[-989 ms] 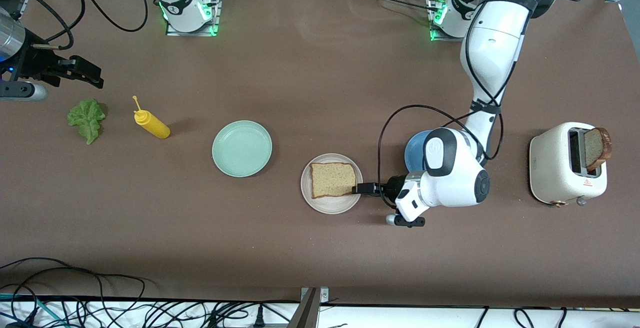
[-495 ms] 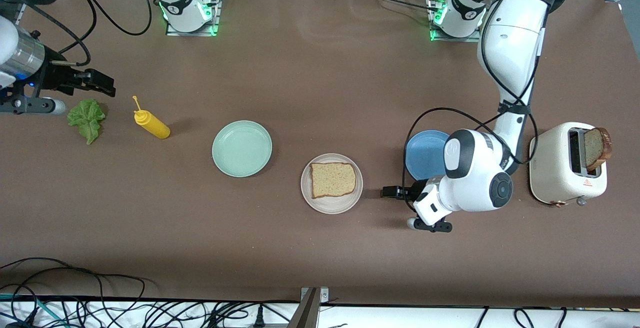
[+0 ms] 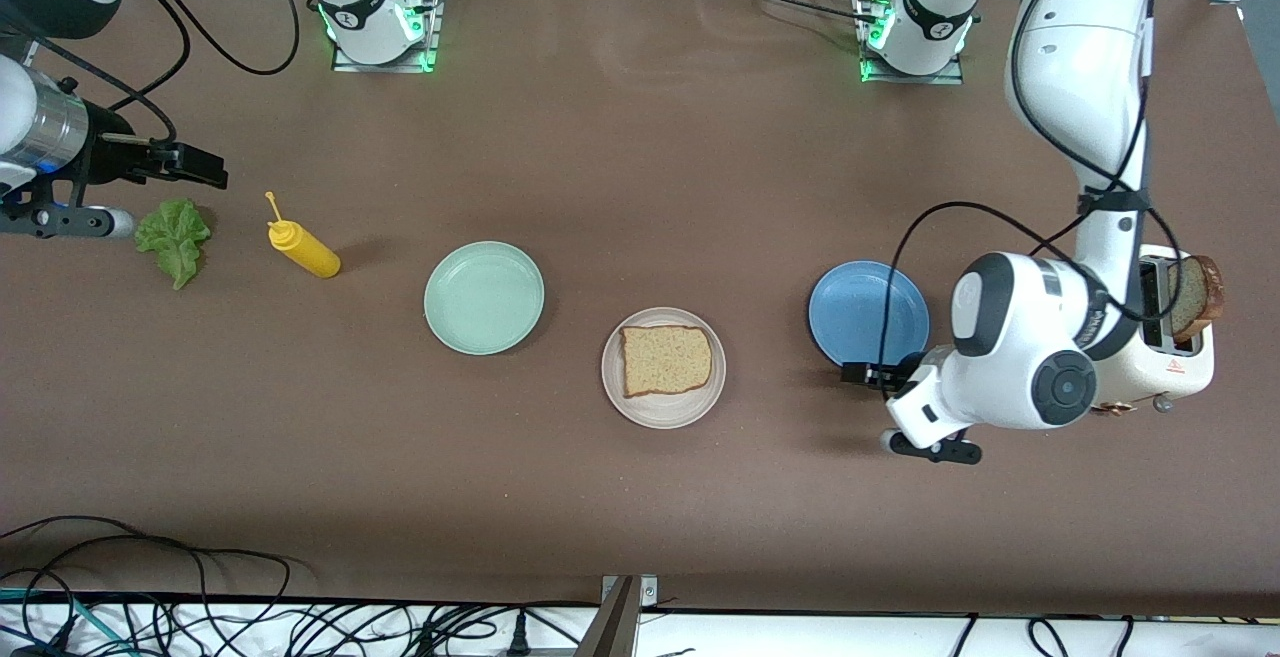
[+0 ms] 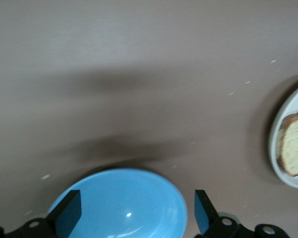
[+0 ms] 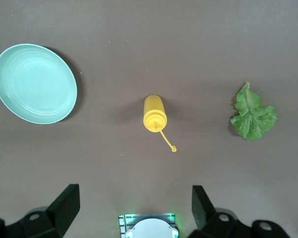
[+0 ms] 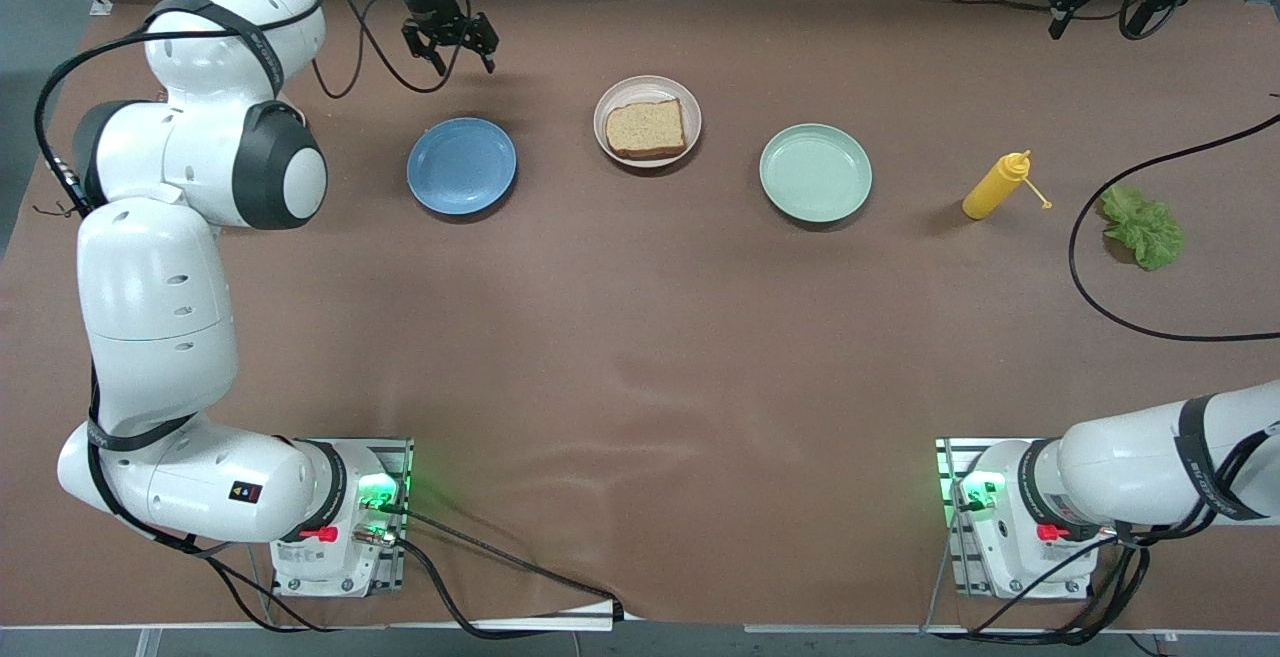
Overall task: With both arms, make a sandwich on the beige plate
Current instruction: 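Withdraw the left gripper toward the toaster while the right gripper reaches the lettuce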
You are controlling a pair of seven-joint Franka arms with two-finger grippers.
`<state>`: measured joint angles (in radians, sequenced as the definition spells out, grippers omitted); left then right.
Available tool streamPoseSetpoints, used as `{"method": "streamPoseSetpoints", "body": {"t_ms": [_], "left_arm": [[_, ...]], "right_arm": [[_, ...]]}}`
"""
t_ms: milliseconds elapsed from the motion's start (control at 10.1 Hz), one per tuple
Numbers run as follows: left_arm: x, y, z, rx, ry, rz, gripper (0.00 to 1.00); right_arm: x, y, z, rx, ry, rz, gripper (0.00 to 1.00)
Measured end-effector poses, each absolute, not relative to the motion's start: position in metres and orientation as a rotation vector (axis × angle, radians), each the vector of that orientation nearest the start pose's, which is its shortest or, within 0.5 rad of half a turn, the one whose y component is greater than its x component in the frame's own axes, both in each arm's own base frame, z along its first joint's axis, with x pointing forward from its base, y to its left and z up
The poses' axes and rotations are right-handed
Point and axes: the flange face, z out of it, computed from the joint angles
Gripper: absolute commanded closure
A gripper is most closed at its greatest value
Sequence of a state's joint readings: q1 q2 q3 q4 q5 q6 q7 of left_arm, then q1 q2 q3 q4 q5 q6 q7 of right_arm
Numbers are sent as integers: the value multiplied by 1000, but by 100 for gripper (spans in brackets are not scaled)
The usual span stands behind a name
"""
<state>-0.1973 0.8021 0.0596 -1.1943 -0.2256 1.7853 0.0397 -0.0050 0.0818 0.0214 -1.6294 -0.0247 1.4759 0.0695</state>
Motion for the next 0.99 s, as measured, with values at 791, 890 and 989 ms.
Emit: {"method": "streamPoseSetpoints", "body": {"t_ms": [791, 890, 989], "left_arm": [[704, -31, 390, -3103, 111, 411, 0], [699, -22, 409, -3093, 97, 408, 0], [693, -14, 427, -3092, 79, 415, 0]], "right_arm": [[571, -65, 506, -3160, 144, 477, 0], [571, -86, 499, -3167, 132, 499, 0], [571, -107, 489, -3159, 104, 528, 0]]}}
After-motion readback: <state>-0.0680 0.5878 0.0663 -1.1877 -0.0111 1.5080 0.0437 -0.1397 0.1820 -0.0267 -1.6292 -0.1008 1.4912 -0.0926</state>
